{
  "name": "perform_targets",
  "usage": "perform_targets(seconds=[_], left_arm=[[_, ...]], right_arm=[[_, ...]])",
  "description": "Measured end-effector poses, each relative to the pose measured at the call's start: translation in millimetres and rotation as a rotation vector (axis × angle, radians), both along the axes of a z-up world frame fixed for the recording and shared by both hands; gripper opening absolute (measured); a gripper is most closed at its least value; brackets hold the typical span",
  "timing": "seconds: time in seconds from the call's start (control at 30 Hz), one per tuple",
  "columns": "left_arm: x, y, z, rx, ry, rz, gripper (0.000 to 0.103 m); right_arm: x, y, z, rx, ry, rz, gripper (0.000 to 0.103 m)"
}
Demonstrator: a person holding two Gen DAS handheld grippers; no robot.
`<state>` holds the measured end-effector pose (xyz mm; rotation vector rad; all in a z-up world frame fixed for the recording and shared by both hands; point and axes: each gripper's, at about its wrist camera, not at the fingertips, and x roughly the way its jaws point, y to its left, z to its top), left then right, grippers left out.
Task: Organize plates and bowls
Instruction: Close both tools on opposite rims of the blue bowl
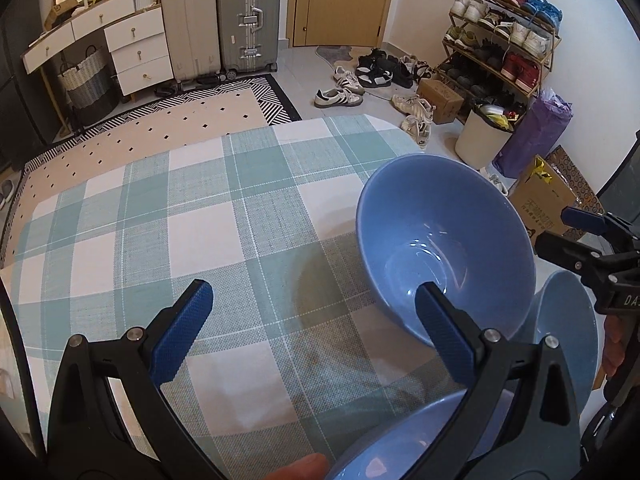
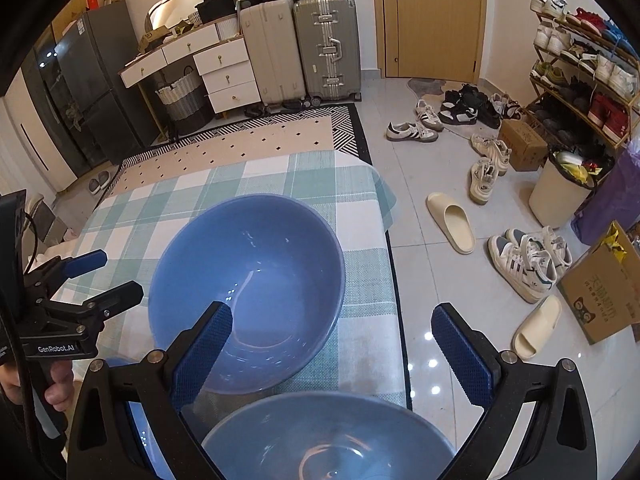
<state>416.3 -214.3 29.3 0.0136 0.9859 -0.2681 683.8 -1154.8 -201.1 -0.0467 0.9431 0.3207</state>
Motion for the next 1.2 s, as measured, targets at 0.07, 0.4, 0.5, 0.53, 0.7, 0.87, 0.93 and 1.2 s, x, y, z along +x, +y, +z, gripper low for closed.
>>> perform_targets(seconds=[0.07,0.4,0.5,0.53,0.7,0.87,0.93,1.2], left_arm=[[2.6,-4.2,-1.4,-0.004,0.004,-0.007,0.101],[18.6,-18.0,-14.4,-0.007,0.051,-0.025,0.092],[21.9,-20.1,-18.8,-0.01,0.062,-0.032,0.089],[22.6,-20.2,-20.6,-0.012,0.07,-0.036,0.086],[26.2,-22.7,-26.7,-0.018,0.105,-0.051,0.069],[26.5,-22.6,-28.8,-0.021,0.111,-0.052,0.058],[26.8,-23.3,-29.3,-0.02,0.114,-0.053,0.055],[21.8,-34.1,-28.0,-0.023,0.102,-0.101,0.026]], right_arm=[[4.3,-1.6,-4.3,0.003,0.007,-0.001,0.102],[16.7,0.9,-18.2,0.011,0.044,0.02,0.088],[20.2,2.2,-23.8,0.013,0.064,0.028,0.08],[20.9,2.5,-25.6,0.015,0.069,0.031,0.075],[23.3,3.6,-32.6,0.025,0.091,0.044,0.067],[22.0,7.1,-34.8,0.023,0.09,0.063,0.058],[21.3,7.9,-35.1,0.023,0.088,0.067,0.053],[18.8,5.7,-33.1,0.022,0.076,0.061,0.028]])
